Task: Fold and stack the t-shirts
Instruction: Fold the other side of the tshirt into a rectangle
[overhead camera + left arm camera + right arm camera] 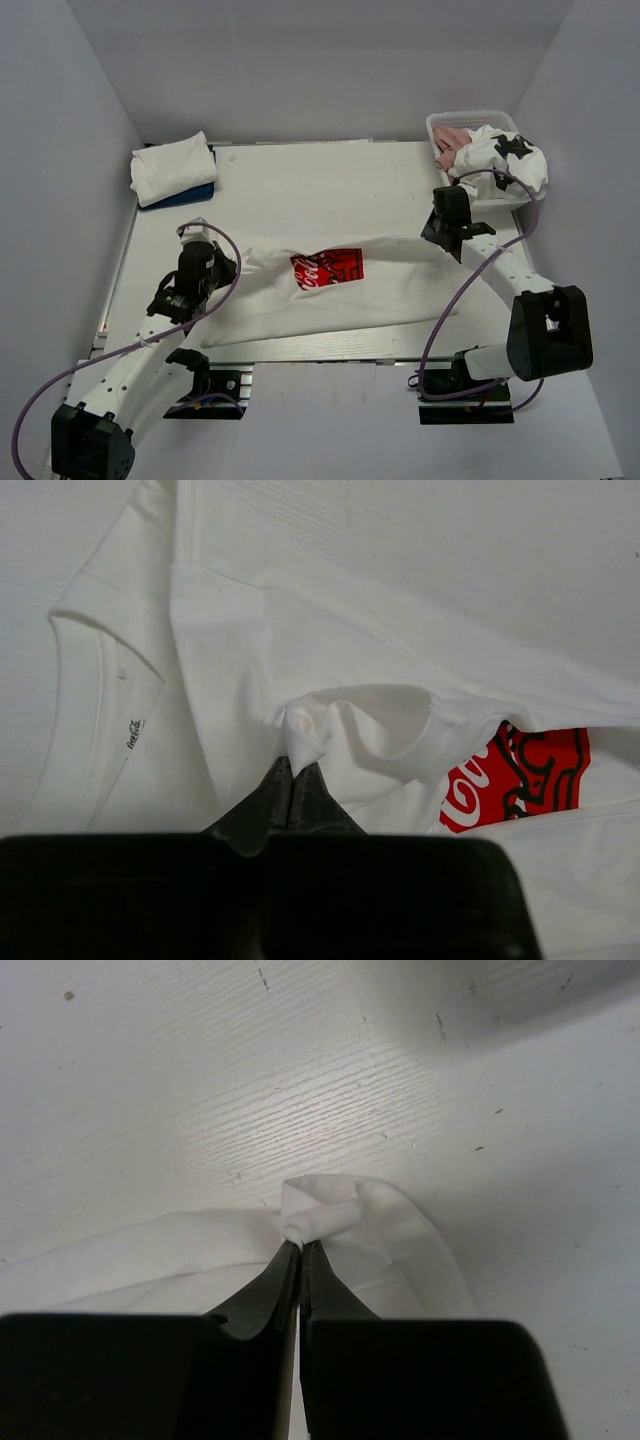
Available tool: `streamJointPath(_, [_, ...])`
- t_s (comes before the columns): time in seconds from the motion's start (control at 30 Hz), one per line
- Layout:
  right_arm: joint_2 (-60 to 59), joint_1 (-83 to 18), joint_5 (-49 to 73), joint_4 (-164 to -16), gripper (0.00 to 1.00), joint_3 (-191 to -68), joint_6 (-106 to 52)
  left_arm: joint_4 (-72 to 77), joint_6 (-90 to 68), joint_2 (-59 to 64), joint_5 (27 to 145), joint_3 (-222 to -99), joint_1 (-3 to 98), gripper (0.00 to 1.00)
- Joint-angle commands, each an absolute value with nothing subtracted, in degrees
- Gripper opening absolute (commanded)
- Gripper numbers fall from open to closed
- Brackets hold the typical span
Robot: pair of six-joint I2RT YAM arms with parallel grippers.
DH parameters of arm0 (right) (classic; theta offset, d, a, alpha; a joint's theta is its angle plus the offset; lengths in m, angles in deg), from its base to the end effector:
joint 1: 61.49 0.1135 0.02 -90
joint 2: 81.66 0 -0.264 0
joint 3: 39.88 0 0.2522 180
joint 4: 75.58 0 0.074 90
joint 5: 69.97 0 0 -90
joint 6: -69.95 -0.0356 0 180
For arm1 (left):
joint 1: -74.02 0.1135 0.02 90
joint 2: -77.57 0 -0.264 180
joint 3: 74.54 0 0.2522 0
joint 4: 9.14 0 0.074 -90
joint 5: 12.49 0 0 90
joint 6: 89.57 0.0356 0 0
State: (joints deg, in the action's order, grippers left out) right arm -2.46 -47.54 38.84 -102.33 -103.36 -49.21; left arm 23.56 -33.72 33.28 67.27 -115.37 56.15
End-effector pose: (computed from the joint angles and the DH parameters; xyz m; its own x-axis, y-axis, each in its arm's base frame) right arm 0.2869 0.0594 0.2318 -0.5710 0.3334 -0.7502 0.3216 0.9316 0.1693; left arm 0.1645 -0.0464 0.2183 -0.5576 -0.4007 -0.7270 -0.1784 0.9132 -0.3664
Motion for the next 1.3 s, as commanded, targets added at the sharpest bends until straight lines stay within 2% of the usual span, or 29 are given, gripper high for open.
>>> streamJointPath(0.0, [-4.5,-47.8,41.7,-100.2,0.00,-105.4,-46.8,26.4,-34.4,34.1,67.8,-117.2,55.9,0.00])
streamJointPath(0.3, [-1.2,-47.8,44.3,-93.8,0.00,-103.3,-39.2,27.5,-41.0,37.3,78.7,-109.2,55.9,0.00])
streamJointPath(0.67, [1.9,-47.8,45.6,-95.0,0.00,-101.5,-42.1,35.9,-44.4,45.5,87.4,-105.3,55.9,0.01])
streamJointPath(0.7, [2.1,-47.9,45.8,-95.3,0.00,-101.5,-42.3,36.4,-44.4,46.0,88.2,-104.7,55.9,0.08])
streamJointPath(0.73, [2.0,-47.9,46.3,-95.9,0.00,-101.7,-43.4,37.3,-44.4,46.7,89.0,-104.6,55.9,0.25])
streamJointPath(0.8, [1.9,-48.0,48.4,-98.7,0.06,-101.7,-47.7,37.9,-44.4,47.2,91.4,-104.6,55.9,0.47])
streamJointPath(0.83, [1.8,-47.8,49.4,-100.0,0.06,-101.6,-48.5,38.5,-44.4,47.2,92.1,-104.6,55.9,0.53])
streamJointPath(0.87, [1.3,-47.9,49.5,-100.7,0.16,-101.1,-50.3,39.9,-44.4,47.9,92.6,-105.2,55.9,0.68])
streamJointPath(0.93, [0.8,-47.9,50.3,-103.3,0.39,-100.3,-52.3,41.4,-44.4,49.6,92.6,-106.1,55.9,0.86])
streamJointPath(0.97, [-0.2,-48.1,51.4,-104.0,0.62,-100.2,-54.9,41.4,-44.4,50.2,94.1,-106.8,55.9,1.00])
streamJointPath(1.07, [-2.2,-48.5,53.9,-107.8,0.70,-100.9,-58.5,42.0,-44.4,51.3,93.2,-110.4,55.9,1.00])
streamJointPath(1.17, [-6.1,-48.2,54.2,-109.1,0.82,-102.1,-59.0,42.0,-43.8,50.8,89.2,-114.6,55.9,1.00])
streamJointPath(1.2, [-8.7,-48.4,52.5,-108.1,0.90,-102.0,-58.5,40.9,-43.8,50.1,88.0,-115.3,55.9,1.00])
streamJointPath(1.27, [-10.2,-48.1,49.8,-105.9,0.90,-101.5,-54.9,38.6,-43.8,46.4,84.5,-116.7,55.9,1.00])
